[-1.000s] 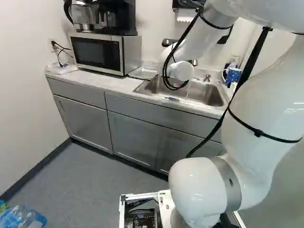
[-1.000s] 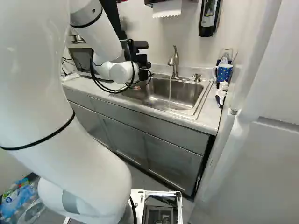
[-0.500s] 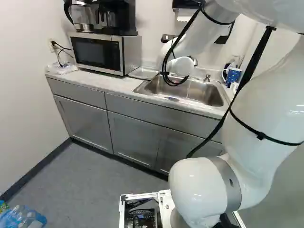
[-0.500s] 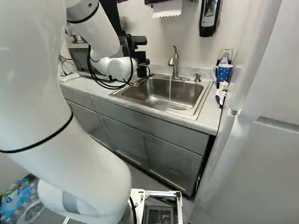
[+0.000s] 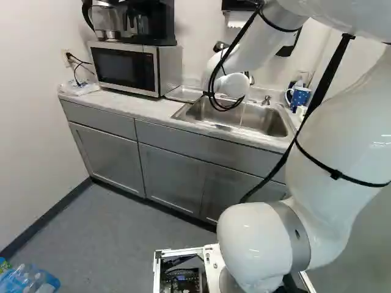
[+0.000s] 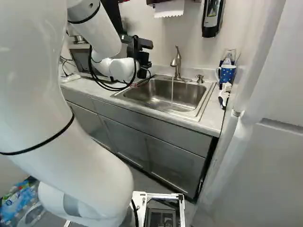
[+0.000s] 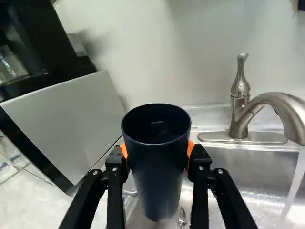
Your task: Rinse the cup and place it in the tray
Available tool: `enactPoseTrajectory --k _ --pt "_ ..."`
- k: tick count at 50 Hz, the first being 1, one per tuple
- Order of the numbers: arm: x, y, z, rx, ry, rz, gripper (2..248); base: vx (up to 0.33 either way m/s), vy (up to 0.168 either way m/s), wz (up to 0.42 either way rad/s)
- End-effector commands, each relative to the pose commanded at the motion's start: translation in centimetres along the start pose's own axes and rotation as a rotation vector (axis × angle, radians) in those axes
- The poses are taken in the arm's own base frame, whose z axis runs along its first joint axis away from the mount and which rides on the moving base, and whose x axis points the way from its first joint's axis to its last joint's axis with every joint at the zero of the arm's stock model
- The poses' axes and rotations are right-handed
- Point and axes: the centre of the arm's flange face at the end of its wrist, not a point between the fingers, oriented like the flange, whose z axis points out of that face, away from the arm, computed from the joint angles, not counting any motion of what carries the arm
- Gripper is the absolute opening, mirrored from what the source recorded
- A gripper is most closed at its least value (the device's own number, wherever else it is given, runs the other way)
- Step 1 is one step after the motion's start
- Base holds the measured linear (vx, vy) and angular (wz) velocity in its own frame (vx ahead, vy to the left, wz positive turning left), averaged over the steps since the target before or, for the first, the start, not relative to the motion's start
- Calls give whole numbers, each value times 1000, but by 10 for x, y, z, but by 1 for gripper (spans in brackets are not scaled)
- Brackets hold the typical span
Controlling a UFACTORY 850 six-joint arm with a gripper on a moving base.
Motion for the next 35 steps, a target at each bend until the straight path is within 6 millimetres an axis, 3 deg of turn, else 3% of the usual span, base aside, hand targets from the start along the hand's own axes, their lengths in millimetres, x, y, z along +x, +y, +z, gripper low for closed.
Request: enactPoseTrajectory --k 35 --pt "0 0 0 0 0 368 125 0 0 0"
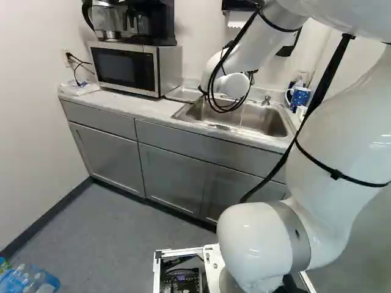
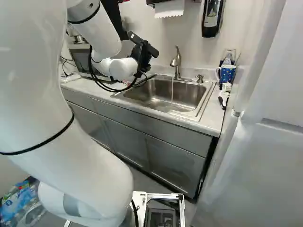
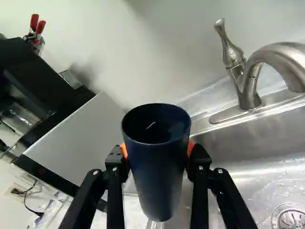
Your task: Rinse the cup and place it in the tray
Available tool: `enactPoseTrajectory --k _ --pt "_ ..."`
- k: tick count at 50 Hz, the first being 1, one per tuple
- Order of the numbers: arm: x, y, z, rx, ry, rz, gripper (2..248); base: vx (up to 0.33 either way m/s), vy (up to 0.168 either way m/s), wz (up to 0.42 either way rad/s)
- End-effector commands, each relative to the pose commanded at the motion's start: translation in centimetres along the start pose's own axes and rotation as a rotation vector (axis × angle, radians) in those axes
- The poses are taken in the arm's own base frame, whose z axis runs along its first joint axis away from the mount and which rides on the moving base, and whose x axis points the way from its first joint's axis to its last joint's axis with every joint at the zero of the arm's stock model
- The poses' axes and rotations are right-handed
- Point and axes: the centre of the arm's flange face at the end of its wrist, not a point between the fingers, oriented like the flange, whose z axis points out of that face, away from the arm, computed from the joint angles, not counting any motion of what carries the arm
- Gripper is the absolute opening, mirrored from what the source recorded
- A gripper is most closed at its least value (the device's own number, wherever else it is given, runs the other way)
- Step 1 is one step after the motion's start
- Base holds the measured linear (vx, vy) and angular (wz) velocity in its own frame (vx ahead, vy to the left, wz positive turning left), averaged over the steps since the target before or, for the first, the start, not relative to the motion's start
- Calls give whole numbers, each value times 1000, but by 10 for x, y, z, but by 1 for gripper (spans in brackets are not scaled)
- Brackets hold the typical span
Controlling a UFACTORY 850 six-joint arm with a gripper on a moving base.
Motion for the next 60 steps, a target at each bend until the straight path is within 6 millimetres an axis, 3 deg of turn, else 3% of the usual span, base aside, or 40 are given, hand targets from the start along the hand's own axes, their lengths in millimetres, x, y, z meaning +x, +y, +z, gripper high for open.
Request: enactPoseTrajectory --k 60 --pt "0 0 0 0 0 631 125 0 0 0"
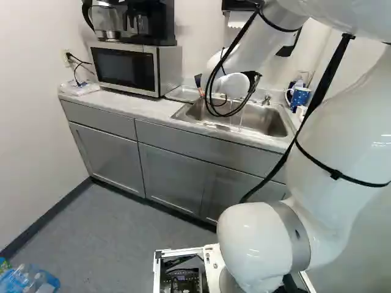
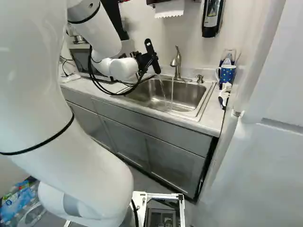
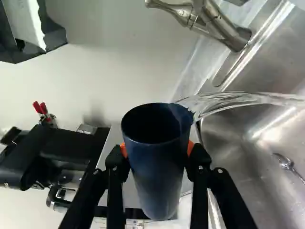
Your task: Rinse the cup and place it in the tray
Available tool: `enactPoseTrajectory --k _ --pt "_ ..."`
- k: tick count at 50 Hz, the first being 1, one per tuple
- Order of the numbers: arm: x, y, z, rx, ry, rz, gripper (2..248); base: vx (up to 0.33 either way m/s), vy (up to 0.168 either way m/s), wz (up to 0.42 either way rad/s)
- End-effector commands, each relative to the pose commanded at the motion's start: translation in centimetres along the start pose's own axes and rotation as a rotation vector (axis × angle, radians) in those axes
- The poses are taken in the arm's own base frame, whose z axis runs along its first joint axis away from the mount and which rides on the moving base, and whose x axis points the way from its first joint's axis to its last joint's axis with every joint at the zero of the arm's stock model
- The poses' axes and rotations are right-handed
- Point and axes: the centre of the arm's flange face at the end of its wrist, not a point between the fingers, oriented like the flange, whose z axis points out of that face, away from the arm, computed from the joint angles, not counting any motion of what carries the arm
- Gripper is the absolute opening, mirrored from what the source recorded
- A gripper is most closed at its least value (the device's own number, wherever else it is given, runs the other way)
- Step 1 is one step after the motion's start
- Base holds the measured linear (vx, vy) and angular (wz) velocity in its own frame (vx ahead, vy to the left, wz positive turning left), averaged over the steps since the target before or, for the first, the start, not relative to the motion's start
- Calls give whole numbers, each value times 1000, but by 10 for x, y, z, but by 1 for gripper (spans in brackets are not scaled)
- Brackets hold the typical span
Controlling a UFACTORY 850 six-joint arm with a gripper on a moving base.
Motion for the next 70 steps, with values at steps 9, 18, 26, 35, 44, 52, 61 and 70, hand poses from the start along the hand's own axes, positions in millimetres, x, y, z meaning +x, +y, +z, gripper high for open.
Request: enactPoseTrajectory --k 9,18,26,35,44,52,61,70 --pt "0 0 0 0 0 95 125 0 0 0" --pt "0 0 0 0 0 190 125 0 0 0" --pt "0 0 0 0 0 274 125 0 0 0" --pt "0 0 0 0 0 368 125 0 0 0" --pt "0 0 0 0 0 463 125 0 0 0" --pt "0 0 0 0 0 547 125 0 0 0" --pt "0 0 0 0 0 642 125 0 0 0" --pt "0 0 0 0 0 737 125 0 0 0"
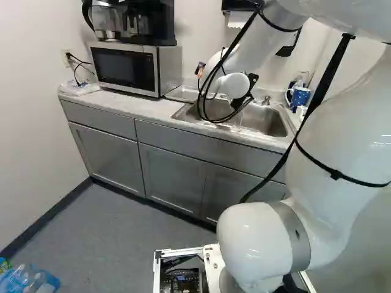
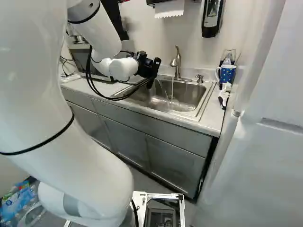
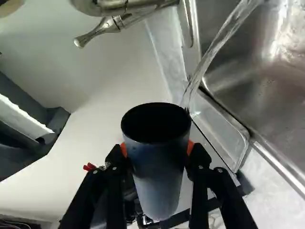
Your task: Rinse the cup and place it in the tray
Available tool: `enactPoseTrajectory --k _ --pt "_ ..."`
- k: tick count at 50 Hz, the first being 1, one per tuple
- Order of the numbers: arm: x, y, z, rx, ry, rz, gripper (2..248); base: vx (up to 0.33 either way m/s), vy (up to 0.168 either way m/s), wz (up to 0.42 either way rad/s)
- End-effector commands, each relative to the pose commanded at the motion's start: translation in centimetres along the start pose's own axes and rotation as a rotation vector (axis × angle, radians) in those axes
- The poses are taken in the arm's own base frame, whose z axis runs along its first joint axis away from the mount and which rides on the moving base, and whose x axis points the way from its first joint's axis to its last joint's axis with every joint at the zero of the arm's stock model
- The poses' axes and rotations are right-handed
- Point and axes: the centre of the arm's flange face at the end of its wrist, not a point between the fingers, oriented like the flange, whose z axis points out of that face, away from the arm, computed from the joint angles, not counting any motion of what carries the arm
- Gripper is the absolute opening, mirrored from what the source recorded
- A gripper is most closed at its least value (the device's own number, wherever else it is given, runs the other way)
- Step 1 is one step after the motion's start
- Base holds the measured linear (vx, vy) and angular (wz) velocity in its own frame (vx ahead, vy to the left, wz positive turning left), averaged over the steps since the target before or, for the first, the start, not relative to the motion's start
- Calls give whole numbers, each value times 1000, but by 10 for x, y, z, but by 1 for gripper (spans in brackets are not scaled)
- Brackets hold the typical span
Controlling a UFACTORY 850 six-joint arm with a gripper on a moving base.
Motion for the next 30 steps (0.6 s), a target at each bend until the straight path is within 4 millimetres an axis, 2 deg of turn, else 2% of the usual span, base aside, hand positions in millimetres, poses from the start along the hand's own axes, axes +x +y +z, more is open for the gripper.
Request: enactPoseTrajectory --k 9,30 --pt "0 0 0 0 0 95 125 0 0 0" --pt "0 0 0 0 0 95 125 0 0 0"
